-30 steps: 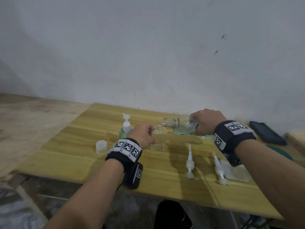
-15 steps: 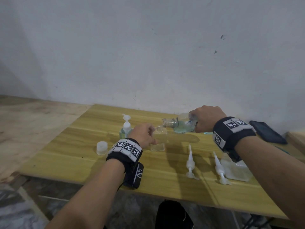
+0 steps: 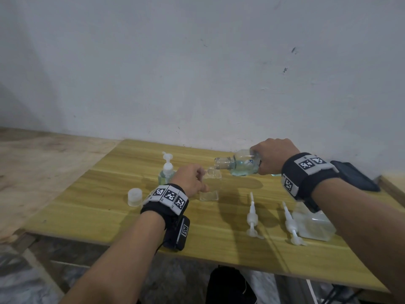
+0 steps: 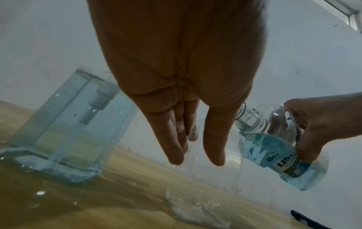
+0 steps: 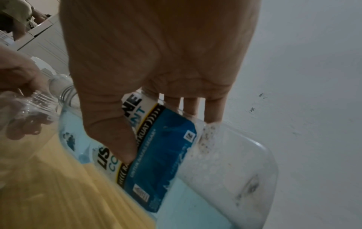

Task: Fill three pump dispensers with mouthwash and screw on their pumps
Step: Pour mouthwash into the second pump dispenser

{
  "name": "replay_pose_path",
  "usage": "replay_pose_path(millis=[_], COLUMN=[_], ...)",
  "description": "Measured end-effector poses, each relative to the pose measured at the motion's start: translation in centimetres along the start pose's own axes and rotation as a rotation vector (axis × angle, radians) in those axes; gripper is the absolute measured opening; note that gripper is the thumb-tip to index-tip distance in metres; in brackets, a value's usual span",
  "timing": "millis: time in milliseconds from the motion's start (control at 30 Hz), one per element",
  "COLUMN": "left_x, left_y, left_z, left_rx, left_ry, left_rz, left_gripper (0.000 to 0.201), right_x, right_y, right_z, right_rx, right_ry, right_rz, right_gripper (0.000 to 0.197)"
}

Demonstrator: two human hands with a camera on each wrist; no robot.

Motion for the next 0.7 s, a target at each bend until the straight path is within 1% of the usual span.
replay_pose_path(millis=[700], left_x=[0.1], left_y=[-0.05], left_z=[0.06], left_rx=[0.005], left_ry=[0.0], left_rz=[0.007], left_gripper=[0.031], right_x=[0.25], right_y=[-0.29], right_z=[0.13], right_rx=[-0.054], right_ry=[-0.017], right_rz=[-0.03], right_gripper=[0.017])
Point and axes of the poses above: each hand's wrist, its own x-axis towards the middle knuckle, its own y-axis out of the palm, z = x × y, the point moved 1 cm from there along x, towards the middle knuckle, and after that the axes turned 11 degrees about x, right-handed, at the moved point
